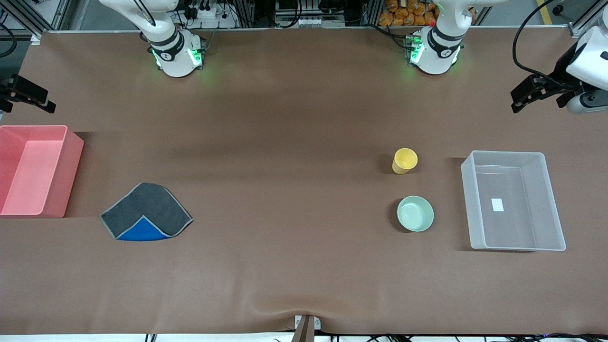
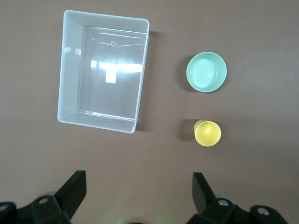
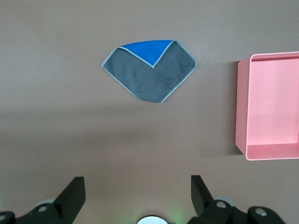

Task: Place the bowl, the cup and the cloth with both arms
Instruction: 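Reach the left gripper toward the yellow cup while the right gripper reaches the cloth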

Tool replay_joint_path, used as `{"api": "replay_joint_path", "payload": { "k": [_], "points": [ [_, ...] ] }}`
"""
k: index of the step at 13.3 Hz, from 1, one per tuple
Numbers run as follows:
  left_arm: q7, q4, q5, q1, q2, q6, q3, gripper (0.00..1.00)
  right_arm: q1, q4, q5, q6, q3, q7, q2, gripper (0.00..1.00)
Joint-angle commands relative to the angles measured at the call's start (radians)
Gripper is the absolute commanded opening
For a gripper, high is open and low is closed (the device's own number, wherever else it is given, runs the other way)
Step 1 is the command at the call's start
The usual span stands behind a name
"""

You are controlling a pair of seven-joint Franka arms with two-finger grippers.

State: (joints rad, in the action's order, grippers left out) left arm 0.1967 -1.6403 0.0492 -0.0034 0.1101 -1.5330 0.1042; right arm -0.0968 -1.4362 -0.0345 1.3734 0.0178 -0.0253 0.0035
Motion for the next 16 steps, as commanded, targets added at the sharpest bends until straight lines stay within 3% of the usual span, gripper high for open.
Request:
{"api": "replay_joint_path", "payload": {
  "k": [1, 5, 7, 10, 12, 16],
  "points": [
    [-0.014, 0.022, -0.025, -0.007, -0.003, 0.025, -0.020, 1.00, 0.000, -0.009, 0.002, -0.008, 0.007, 0.005, -0.011, 1.00],
    [-0.013, 0.019, -0.028, 0.000, -0.026, 0.022, -0.017, 1.00, 0.000, -0.009, 0.002, -0.011, 0.007, 0.007, -0.011, 1.00],
    [-0.007, -0.027, -0.046, -0.004, -0.041, -0.013, -0.012, 1.00, 0.002, -0.009, 0.002, -0.011, 0.007, 0.007, -0.011, 1.00],
    [-0.003, -0.223, -0.048, -0.007, -0.032, -0.210, 0.023, 1.00, 0.002, -0.009, 0.002, -0.011, 0.007, 0.007, -0.010, 1.00],
    [0.036, -0.364, -0.049, -0.006, -0.033, -0.381, 0.081, 1.00, 0.003, -0.009, 0.002, -0.011, 0.007, 0.007, -0.008, 1.00],
    [0.087, -0.639, -0.051, -0.014, -0.079, -0.726, 0.124, 1.00, 0.005, -0.007, -0.002, -0.005, 0.007, 0.007, 0.000, 1.00]
  ]
}}
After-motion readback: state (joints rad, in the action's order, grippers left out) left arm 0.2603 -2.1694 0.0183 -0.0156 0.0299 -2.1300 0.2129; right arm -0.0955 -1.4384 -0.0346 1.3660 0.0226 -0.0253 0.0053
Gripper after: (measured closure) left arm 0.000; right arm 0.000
